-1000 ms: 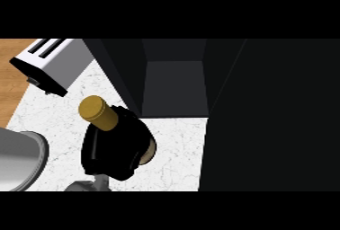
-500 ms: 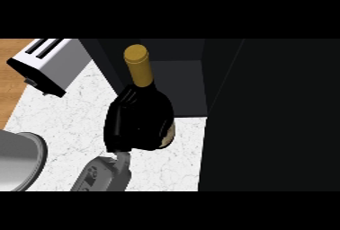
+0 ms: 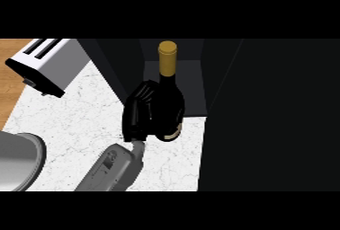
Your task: Pick up the wine, place it into the cabinet and close the cabinet
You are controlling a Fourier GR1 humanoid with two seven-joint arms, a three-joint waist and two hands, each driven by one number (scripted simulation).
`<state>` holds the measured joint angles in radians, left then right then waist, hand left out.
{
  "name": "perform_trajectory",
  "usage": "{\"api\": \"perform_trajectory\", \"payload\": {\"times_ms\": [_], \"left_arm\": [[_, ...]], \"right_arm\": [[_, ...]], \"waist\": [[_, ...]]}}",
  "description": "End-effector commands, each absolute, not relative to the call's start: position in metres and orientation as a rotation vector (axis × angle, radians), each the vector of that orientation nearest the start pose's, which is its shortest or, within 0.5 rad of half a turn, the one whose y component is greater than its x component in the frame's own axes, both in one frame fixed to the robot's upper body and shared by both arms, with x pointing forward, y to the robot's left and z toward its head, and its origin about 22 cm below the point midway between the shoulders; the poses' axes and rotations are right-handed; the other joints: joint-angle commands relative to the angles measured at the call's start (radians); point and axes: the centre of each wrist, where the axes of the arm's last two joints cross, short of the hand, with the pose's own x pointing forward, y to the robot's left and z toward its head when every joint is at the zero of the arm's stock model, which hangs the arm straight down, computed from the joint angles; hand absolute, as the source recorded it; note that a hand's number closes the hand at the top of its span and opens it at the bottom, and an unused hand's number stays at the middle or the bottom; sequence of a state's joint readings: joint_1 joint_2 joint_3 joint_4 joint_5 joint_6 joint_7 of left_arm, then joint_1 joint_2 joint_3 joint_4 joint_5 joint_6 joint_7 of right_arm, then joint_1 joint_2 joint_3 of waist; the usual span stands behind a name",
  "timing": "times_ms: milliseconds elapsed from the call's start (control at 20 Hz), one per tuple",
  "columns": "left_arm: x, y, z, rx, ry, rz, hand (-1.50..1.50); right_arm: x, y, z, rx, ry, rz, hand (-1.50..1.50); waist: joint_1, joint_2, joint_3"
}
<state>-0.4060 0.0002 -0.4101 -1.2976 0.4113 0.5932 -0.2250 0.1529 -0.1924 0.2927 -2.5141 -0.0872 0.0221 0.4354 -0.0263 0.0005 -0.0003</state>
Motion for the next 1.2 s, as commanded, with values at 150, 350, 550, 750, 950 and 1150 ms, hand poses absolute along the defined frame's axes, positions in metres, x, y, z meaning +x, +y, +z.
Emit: {"api": "perform_trajectory", "payload": {"times_ms": [150, 350, 550, 750, 950, 1150], "left_arm": [[0.323, 0.08, 0.017, -0.098, -1.656, 0.233, 1.5], [0.326, 0.091, -0.003, -0.095, -1.653, 0.221, 1.5], [0.313, 0.087, -0.03, -0.074, -1.648, 0.243, 1.5], [0.33, 0.096, -0.027, -0.144, -1.62, 0.325, 1.5], [0.348, 0.084, -0.015, -0.126, -1.604, 0.309, 1.5], [0.361, 0.082, -0.001, -0.112, -1.591, 0.321, 1.5]], "right_arm": [[0.095, -0.218, 0.207, 0.369, -1.938, 0.316, -1.5], [0.089, -0.221, 0.2, 0.36, -1.934, 0.308, -1.5], [0.089, -0.213, 0.2, 0.364, -1.916, 0.314, -1.5], [0.087, -0.215, 0.2, 0.372, -1.922, 0.331, -1.5], [0.103, -0.216, 0.193, 0.362, -1.93, 0.303, -1.5], [0.087, -0.217, 0.204, 0.37, -1.908, 0.314, -1.5]], "waist": [[-0.013, 0.004, 0.0], [-0.013, 0.002, 0.001], [-0.016, 0.003, -0.001], [-0.015, 0.003, 0.0], [-0.014, 0.005, 0.0], [-0.006, 0.001, 0.0]]}}
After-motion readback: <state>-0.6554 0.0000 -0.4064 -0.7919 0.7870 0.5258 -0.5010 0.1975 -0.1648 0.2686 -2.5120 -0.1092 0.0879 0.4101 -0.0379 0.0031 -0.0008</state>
